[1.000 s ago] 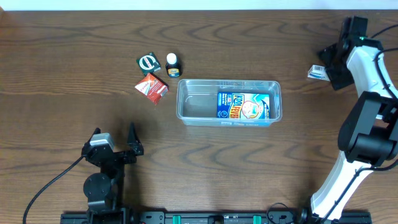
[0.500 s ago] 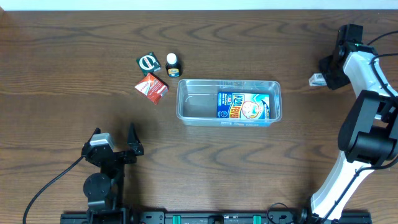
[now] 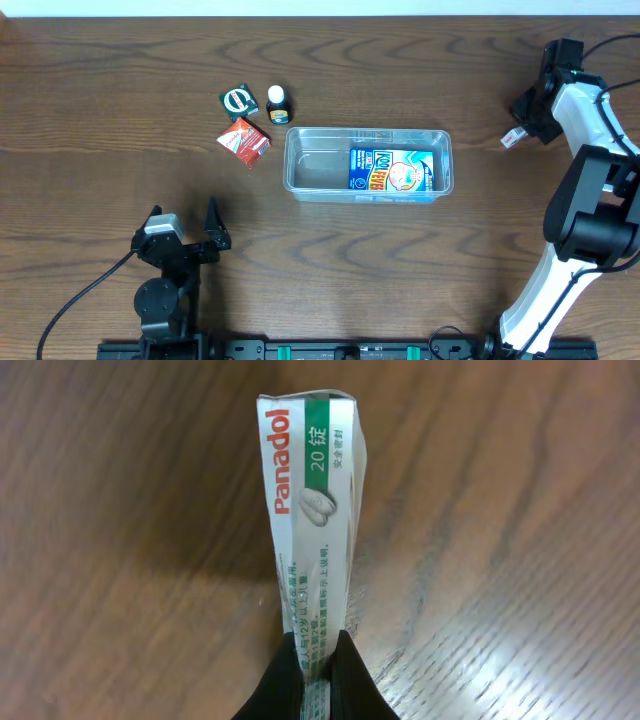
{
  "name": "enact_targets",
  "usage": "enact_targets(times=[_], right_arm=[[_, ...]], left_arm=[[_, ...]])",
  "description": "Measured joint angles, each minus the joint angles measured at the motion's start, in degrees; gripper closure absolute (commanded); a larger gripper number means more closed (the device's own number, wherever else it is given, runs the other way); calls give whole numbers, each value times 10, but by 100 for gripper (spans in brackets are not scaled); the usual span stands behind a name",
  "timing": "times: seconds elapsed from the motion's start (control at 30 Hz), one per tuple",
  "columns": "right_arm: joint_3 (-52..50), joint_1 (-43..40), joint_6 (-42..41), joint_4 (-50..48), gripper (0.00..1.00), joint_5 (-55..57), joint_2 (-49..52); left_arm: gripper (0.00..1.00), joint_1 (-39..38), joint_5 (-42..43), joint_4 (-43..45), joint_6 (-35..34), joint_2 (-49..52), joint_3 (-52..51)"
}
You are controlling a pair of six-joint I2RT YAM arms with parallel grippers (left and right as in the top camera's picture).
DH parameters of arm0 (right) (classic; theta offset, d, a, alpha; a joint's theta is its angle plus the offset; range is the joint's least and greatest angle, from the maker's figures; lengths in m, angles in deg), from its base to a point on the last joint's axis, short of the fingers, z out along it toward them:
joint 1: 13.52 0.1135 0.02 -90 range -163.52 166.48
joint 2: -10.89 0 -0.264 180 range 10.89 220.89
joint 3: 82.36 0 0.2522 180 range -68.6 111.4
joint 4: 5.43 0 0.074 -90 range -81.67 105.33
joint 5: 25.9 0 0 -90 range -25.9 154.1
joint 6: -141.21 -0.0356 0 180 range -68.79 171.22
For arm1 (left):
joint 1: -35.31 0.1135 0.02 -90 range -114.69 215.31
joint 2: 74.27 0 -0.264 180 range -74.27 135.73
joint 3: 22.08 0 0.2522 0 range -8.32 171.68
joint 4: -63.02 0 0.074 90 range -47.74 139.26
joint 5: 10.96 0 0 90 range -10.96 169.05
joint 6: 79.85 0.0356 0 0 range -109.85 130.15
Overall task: Pack container
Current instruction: 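Carry the white Panadol box with the right gripper over the container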
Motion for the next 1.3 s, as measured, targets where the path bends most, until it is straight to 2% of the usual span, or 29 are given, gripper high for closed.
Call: enact_targets(times=[0.27,0.5,0.63,0.87,1.03,1.3], right_arm=[[0,0,230,5,99,-118,-33],[0,19,427,14,99,-238,-172],[1,77,565,43,99,-298,-260],[3,209,810,120,99,-320,-293],[3,272,905,135,99,-277,-283],[3,284,1004,180,99,-249,-261]], left_arm=[[2,0,0,0,0,0,0],[2,0,0,0,0,0,0],[2,0,0,0,0,0,0],[2,0,0,0,0,0,0],[2,0,0,0,0,0,0],[2,0,0,0,0,0,0]])
